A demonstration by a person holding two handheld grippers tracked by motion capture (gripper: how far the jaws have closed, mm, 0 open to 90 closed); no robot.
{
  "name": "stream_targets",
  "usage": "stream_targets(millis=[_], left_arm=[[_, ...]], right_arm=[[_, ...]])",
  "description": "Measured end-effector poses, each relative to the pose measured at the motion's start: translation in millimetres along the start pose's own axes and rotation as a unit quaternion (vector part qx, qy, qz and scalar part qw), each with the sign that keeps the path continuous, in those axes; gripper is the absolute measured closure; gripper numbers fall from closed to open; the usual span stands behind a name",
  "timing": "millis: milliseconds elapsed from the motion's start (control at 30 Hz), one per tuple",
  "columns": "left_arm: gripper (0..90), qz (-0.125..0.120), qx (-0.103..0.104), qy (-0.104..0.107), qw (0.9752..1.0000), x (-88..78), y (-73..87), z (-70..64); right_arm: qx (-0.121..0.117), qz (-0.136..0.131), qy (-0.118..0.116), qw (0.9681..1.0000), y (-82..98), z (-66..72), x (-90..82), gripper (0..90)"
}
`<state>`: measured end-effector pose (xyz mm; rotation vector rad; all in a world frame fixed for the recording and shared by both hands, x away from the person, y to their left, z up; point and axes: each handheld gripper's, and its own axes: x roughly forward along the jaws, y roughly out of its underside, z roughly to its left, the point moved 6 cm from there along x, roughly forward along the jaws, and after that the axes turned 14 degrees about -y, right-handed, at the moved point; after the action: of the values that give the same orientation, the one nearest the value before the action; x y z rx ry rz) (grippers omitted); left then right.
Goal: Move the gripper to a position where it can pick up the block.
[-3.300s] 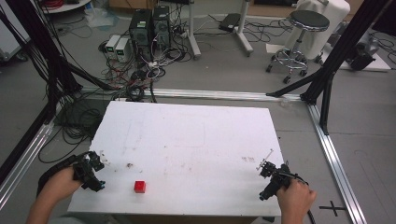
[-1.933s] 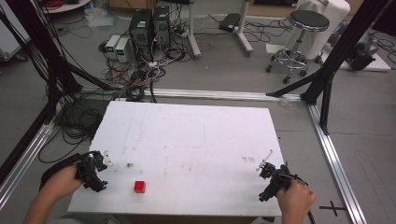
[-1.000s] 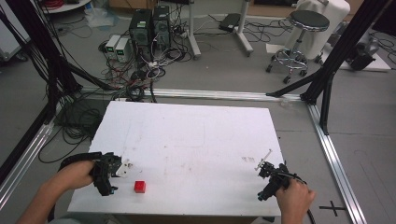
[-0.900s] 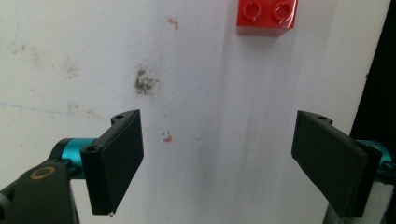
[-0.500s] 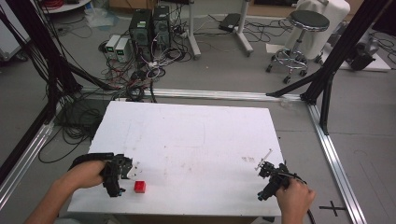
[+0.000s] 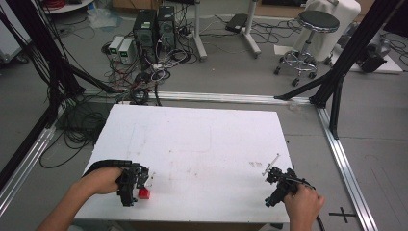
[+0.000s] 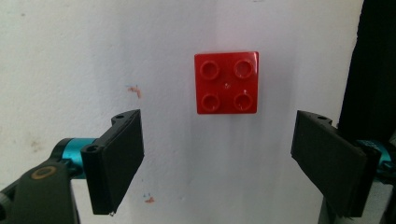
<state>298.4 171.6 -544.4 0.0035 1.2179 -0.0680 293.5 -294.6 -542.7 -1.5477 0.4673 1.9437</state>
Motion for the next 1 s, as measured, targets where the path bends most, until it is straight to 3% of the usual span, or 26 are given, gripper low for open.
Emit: stream_targets(millis=[567,1000], left_arm=[[18.0,0.018,0.019,0.023,0.9994,19.4,-16.2,-4.6],[18.5,0.029,0.015,0.03,0.999,25.0,-16.4,-6.6]], right_arm=[[-0.001,0.003,-0.001,1.0,0.6,-0.2,0.2,2.4],[-0.002,0.006,0.0,1.0,-0.4,0.5,1.4,2.4]])
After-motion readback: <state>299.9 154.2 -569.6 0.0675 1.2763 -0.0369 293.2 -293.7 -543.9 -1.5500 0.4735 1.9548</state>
